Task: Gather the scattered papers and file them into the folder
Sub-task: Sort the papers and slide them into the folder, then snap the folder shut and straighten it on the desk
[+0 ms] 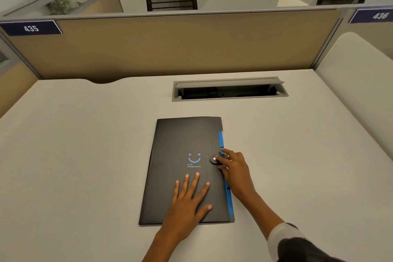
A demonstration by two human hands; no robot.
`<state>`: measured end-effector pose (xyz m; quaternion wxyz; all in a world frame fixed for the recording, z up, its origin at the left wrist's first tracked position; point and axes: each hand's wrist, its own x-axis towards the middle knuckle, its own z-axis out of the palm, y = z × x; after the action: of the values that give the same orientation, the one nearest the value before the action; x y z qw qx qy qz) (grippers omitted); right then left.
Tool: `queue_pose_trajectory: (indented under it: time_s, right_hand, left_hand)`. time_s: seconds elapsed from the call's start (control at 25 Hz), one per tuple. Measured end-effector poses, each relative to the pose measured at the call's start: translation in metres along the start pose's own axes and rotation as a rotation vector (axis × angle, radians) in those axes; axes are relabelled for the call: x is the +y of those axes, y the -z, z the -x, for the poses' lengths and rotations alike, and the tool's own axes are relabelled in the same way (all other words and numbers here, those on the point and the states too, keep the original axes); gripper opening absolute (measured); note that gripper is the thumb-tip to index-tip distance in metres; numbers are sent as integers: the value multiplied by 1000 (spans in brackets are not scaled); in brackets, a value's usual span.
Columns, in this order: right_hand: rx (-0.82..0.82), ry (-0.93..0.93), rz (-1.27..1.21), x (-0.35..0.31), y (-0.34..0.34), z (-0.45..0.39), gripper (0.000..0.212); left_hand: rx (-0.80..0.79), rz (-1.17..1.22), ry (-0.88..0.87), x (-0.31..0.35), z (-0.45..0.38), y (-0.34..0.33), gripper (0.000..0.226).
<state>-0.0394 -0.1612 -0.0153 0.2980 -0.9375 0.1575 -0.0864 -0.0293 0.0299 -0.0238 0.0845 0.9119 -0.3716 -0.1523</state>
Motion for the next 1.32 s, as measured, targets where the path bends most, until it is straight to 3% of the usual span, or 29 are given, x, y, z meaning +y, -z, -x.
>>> queue_pose_trajectory:
  time_s: [0.16,0.28,0.48,1.12,1.24,1.32]
  right_hand:
    - [-60,93,139,5,-2,1,39]
    - [-84,45,37,3,-7,6,39]
    - [-170,167,357,4,-9,10,60]
    - [-297,111,635,-4,-6,10,67]
    - [-283,87,527,-3,-7,11,67]
    - [-237,-63,230,0,-5,10,66]
  left_hand:
    - [8,-28,5,0,-1,-3,61]
    - [7,-35,4,-1,-1,-5,62]
    - [20,-31,-27,-1,-1,-5,65]
    - [19,-65,-14,1,0,-6,63]
    - [29,-38,3,0,1,-4,63]
    - [56,11,11,-1,2,-4,64]
